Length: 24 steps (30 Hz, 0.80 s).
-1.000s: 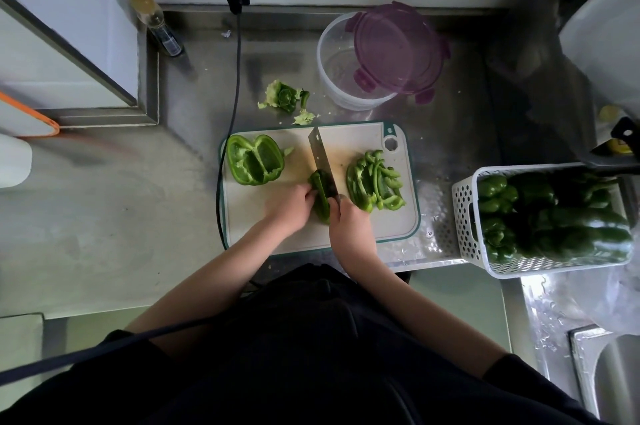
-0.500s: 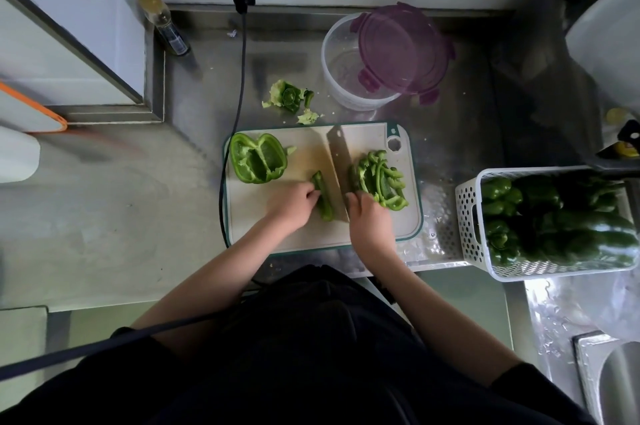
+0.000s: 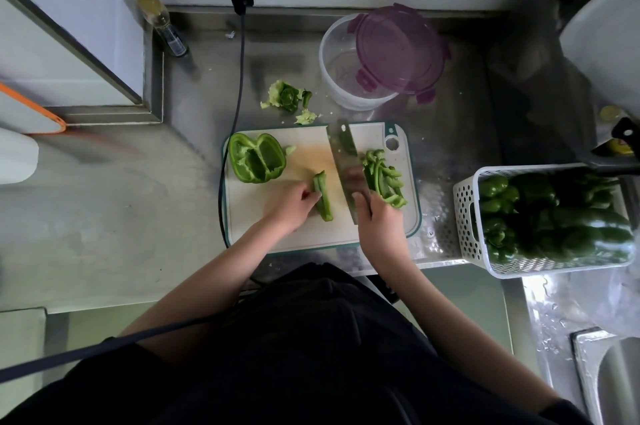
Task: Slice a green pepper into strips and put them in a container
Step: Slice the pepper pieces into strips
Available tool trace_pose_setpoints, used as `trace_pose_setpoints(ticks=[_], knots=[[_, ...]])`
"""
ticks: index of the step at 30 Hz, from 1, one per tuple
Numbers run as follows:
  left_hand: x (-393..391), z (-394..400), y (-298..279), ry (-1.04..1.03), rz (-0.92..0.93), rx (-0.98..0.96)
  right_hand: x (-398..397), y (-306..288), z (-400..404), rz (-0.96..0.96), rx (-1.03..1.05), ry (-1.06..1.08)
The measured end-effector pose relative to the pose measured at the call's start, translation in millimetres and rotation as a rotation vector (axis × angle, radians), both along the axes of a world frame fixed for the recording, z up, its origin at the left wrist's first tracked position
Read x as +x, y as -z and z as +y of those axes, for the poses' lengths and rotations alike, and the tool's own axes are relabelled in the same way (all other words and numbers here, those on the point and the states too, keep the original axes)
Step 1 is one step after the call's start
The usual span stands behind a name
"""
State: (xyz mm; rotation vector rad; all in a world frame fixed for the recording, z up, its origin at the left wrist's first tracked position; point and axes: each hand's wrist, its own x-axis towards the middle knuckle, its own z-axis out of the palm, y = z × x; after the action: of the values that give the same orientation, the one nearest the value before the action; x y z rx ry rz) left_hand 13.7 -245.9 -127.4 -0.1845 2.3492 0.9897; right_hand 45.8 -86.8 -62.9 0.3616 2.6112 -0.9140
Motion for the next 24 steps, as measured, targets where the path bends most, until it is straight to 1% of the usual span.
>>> trace_pose_setpoints(ticks=[2, 3, 6, 7, 11, 14, 16, 17, 19, 21, 24], knots=[[0, 1, 1, 0.011, 0.022, -0.031, 3, 1, -8, -0.019, 0.021, -0.028], [1, 1, 1, 0.016, 0.024, -0.048, 4, 1, -12, -0.028, 0.08, -0.081], [2, 1, 4, 0.039, 0.016, -0.089, 11, 5, -20, 0.017, 0.336, -0.36], [3, 1, 5, 0.043, 0.023, -0.094, 13, 7, -20, 0.031, 0.382, -0.408], [6, -3, 6, 0.032, 0.038, -0.047, 18, 9, -19, 0.033, 0.46, -0.484], [10, -8, 5, -0.005, 0.026, 0.038, 20, 4, -16, 0.039, 0.479, -0.538], [17, -13, -2, -0.037, 0.065, 0.074, 19, 3, -14, 0.141, 0.512, -0.508], [23, -15, -8, -0.038, 0.133, 0.047, 19, 5, -13, 0.185, 0.553, -0.487], [33, -18, -22, 0.022, 0.384, -0.039, 21, 11, -10, 0.23, 0.602, -0.43], [39, -19, -33, 0.123, 0.633, -0.036, 23, 16, -7, 0.268, 0.609, -0.391], [37, -16, -38, 0.298, 0.887, -0.005, 21, 20, -4, 0.309, 0.626, -0.333]])
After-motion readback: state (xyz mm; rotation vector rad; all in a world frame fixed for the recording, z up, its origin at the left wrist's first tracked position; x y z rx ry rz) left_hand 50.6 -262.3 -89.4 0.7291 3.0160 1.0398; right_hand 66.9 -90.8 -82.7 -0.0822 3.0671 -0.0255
